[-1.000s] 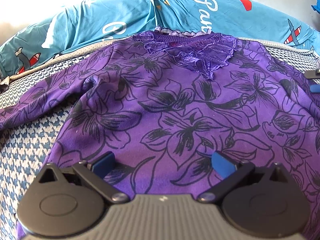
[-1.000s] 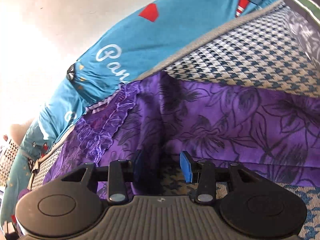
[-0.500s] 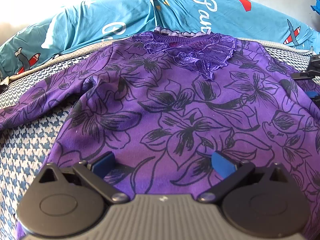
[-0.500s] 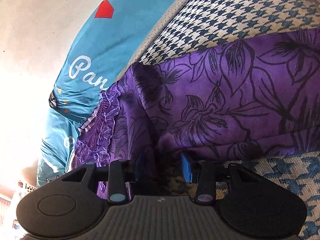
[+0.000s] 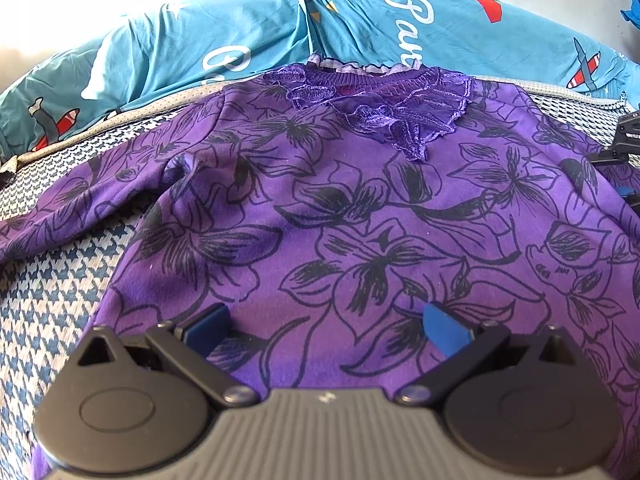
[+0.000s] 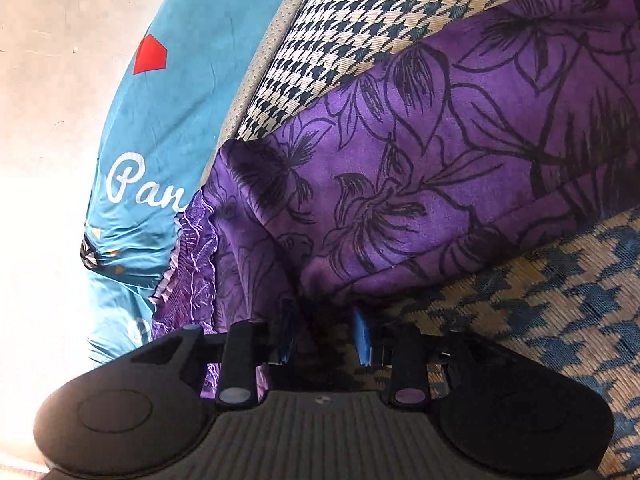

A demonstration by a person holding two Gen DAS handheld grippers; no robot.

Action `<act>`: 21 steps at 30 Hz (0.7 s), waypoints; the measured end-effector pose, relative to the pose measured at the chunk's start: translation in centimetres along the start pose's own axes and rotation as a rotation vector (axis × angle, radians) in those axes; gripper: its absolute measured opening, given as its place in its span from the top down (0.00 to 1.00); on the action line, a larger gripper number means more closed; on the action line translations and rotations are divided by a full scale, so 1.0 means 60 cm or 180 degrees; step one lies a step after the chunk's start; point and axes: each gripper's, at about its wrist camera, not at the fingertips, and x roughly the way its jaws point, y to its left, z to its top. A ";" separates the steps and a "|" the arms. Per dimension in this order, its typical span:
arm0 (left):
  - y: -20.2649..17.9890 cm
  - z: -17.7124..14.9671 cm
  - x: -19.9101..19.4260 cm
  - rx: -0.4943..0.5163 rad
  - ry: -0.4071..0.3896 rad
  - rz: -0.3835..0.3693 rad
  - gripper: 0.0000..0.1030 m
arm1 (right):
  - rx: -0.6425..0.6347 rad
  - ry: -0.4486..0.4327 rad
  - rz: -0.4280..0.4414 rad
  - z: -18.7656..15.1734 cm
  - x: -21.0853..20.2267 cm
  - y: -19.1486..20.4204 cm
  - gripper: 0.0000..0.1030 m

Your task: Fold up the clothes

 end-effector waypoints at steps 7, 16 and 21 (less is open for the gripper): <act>0.001 0.001 0.000 0.0011 -0.0002 -0.0010 0.00 | -0.0043 -0.0176 0.0020 -0.008 0.019 0.012 0.72; 0.000 0.003 0.000 0.0019 -0.0004 -0.0008 0.00 | -0.0713 -0.0849 -0.0231 0.007 -0.020 0.054 0.90; 0.001 0.003 0.001 0.0021 -0.0002 -0.0015 0.00 | -0.1048 -0.0850 -0.0658 0.021 0.000 0.053 0.92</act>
